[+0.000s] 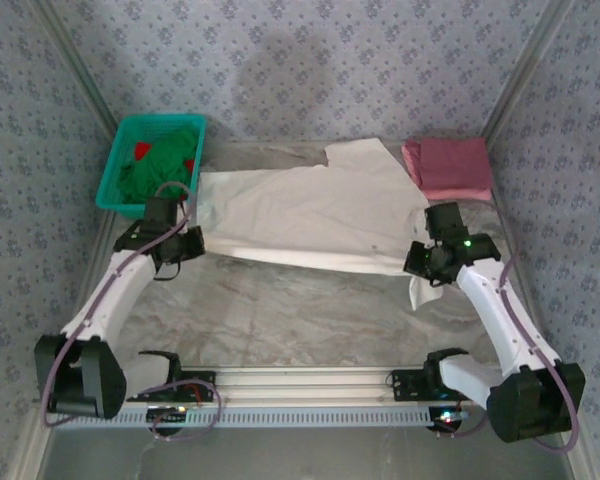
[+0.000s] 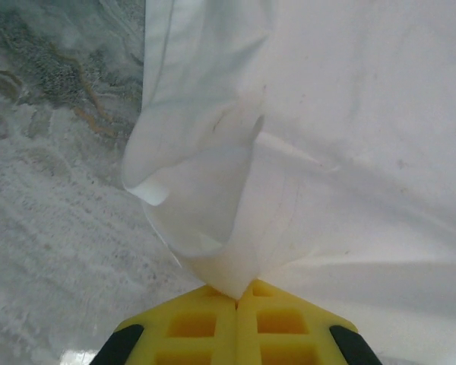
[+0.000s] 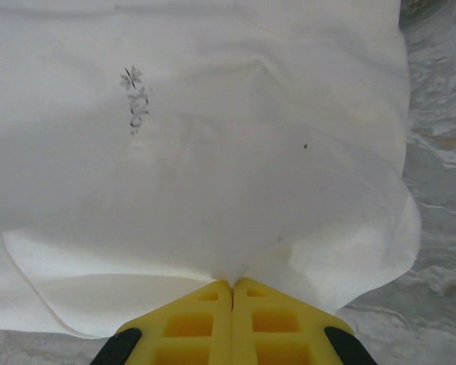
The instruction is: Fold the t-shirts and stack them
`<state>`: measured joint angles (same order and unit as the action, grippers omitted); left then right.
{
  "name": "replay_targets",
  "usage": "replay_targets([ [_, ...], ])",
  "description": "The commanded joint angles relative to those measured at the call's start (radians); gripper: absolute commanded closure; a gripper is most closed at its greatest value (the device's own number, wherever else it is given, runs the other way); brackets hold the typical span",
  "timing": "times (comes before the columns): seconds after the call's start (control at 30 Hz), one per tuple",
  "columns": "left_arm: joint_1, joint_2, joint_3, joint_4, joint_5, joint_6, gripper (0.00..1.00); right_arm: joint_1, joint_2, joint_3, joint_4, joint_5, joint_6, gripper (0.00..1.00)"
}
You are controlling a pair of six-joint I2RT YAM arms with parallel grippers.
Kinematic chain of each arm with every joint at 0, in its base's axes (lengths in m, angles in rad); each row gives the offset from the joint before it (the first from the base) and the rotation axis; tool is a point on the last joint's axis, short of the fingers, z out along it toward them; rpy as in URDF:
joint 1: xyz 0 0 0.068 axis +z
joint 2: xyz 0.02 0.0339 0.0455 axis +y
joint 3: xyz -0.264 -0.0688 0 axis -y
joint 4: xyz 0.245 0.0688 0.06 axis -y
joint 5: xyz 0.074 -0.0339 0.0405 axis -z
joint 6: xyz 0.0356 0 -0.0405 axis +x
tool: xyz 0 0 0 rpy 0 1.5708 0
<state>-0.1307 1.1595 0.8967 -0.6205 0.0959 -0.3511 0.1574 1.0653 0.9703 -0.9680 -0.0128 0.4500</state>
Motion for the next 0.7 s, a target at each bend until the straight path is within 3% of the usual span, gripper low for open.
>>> replay_targets([
  [0.0,0.008,-0.096,0.067,-0.152,-0.026,0.043,1.00,-0.036,-0.044,0.098,-0.162,0.031,-0.082,1.00],
  [0.23,0.009,-0.161,0.165,-0.189,-0.007,0.084,1.00,-0.063,0.000,0.214,-0.218,-0.058,-0.158,1.00],
  [0.47,0.009,0.029,0.238,-0.106,0.041,0.116,1.00,-0.072,0.224,0.333,-0.165,-0.143,-0.191,1.00],
  [0.67,0.013,0.163,0.340,-0.065,0.012,0.140,1.00,-0.100,0.356,0.413,-0.092,-0.163,-0.199,0.99],
])
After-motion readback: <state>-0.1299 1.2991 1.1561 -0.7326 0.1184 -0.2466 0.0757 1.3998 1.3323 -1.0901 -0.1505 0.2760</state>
